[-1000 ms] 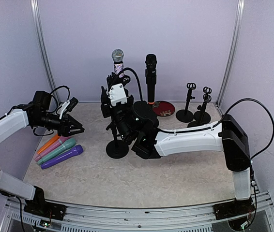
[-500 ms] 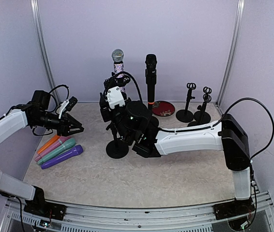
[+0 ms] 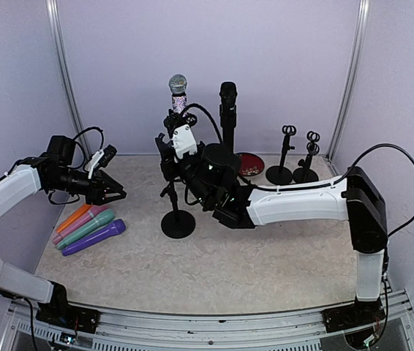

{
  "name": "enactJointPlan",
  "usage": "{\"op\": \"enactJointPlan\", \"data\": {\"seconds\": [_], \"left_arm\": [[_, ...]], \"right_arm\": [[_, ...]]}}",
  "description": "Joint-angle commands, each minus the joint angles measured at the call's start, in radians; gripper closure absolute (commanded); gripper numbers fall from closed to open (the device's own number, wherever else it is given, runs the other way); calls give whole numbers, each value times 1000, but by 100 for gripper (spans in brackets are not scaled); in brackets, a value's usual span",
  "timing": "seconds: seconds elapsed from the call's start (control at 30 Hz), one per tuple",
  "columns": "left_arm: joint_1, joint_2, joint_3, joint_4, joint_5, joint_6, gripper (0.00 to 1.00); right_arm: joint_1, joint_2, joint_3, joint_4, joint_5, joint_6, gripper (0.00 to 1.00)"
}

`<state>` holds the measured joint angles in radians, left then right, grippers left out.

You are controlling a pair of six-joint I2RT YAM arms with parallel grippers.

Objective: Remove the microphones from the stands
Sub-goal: Move the microphone stand to the center of the board.

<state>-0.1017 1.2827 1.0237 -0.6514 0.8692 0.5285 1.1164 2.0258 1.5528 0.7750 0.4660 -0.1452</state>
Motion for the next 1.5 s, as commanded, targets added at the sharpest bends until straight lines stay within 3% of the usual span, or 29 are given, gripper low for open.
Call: {"op": "enactJointPlan", "data": {"seconds": [0.0,0.1,0.27,0.47,0.53,0.63,0.73,0.87,1.0,1.07,1.17,1.27,1.37,1.47], "left_arm": [[-5,-11,42,-7,8,13,56],[-9,-10,47,-10,6,13,54],[-18,-9,56,-22,7,12,54],[-21,-11,62,-36,-11,19,54],[-21,-10,66,-39,-13,19,54],[-22,-7,70,-40,-16,19,54],[-24,-3,76,-43,-14,18,53],[-29,-4,81,-45,-14,18,53],[-32,-5,81,-51,-25,20,53],[-33,-5,83,-52,-26,22,52],[-34,-8,82,-49,-24,21,52],[-34,-10,76,-43,-25,22,52],[-34,-3,71,-40,-26,26,52],[-36,7,70,-40,-30,30,51]], "right_arm": [[-134,-141,-20,-151,-528,234,87],[-204,-166,-19,-221,-835,291,89],[-322,-187,-45,-212,-1150,402,91],[-408,-205,1,-264,-1479,364,86],[-439,-193,36,-290,-1574,386,81],[-461,-186,76,-382,-1684,342,63],[-465,-191,72,-516,-1703,202,52],[-472,-228,-16,-525,-1705,100,40],[-487,-277,-82,-508,-1646,78,31],[-489,-329,-142,-462,-1536,79,23],[-488,-437,-257,-377,-1277,112,13],[-427,-534,-341,-402,-937,121,1],[-312,-634,-472,-331,-680,102,0],[-191,-671,-499,-373,-392,106,1]]}}
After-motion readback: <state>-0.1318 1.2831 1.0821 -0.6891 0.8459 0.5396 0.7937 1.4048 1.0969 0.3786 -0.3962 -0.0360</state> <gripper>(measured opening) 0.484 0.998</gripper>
